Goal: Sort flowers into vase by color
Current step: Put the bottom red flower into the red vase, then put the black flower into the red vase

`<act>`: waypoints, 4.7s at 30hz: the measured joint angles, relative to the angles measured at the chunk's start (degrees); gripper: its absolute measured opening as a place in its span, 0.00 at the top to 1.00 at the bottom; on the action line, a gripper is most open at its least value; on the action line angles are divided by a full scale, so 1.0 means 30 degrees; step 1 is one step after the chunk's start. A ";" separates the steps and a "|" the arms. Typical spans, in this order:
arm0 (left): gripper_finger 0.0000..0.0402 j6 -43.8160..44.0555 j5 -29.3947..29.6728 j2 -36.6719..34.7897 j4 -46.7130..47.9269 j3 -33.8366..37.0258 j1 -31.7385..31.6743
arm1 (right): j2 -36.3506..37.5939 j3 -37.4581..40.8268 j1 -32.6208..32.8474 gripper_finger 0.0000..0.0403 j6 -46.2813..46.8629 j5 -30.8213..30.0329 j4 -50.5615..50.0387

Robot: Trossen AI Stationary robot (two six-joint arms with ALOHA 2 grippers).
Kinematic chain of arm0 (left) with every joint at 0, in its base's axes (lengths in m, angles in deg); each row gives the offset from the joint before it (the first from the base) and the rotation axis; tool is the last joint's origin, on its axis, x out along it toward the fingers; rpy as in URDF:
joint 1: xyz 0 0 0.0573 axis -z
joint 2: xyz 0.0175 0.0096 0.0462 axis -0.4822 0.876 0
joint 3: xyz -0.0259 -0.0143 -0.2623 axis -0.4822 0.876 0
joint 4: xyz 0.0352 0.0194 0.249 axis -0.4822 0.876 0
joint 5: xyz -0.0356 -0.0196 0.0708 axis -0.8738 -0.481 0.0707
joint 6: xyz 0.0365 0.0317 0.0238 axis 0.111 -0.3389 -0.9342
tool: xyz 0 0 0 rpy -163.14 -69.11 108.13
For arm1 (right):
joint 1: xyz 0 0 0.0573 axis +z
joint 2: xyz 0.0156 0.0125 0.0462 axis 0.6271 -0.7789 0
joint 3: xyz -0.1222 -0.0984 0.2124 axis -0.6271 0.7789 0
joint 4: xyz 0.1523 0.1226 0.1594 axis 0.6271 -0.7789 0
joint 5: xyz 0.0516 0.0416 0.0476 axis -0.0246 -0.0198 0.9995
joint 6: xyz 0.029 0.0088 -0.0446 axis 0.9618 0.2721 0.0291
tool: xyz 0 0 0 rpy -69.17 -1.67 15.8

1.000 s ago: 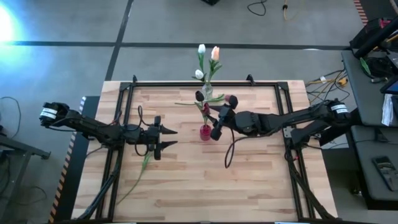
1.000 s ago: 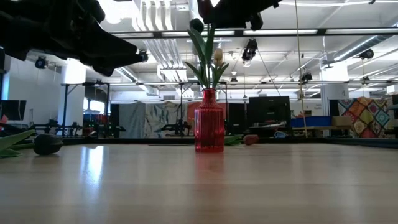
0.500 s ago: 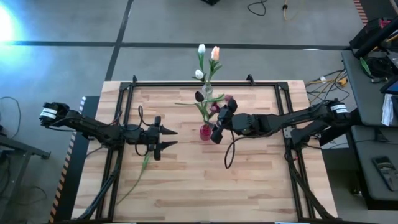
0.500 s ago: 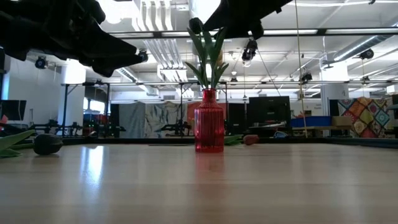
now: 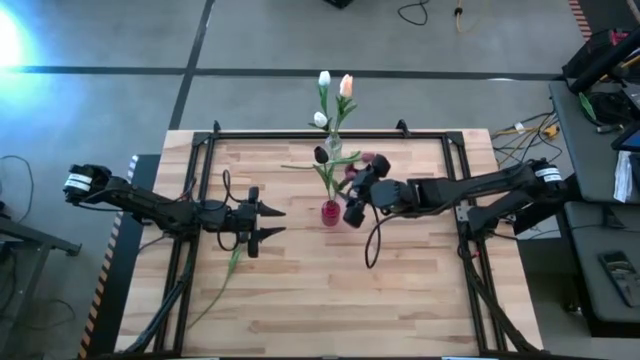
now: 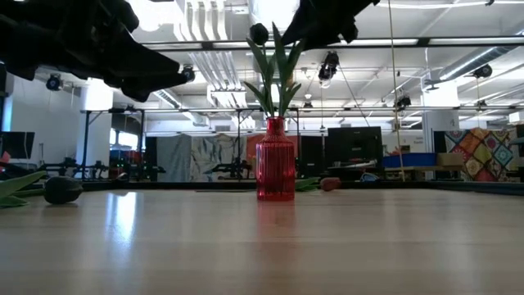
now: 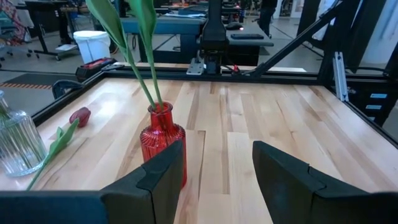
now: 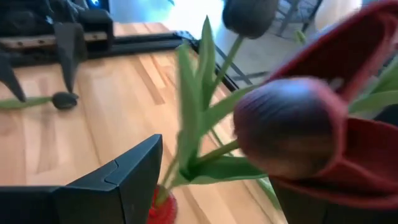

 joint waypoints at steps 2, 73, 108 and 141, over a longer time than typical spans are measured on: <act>0.56 0.0000 -0.0007 0.0000 0.0014 0.0000 -0.0001 | -0.0032 -0.0664 0.0000 0.34 0.0262 -0.0122 -0.1167; 0.53 2.2551 -0.6008 0.6397 2.8198 -0.8780 0.4879 | 0.2816 0.6573 0.5107 0.97 0.6836 -0.2695 -0.2331; 0.99 1.4819 0.6455 0.4576 2.2340 -1.0238 0.5613 | 0.2804 0.6580 0.5136 0.97 0.6802 -0.3643 -0.2317; 1.00 -0.1715 0.0499 0.4670 -0.3507 -0.9602 -0.1935 | 0.2802 0.6631 0.5129 0.97 0.6778 -0.4178 -0.2317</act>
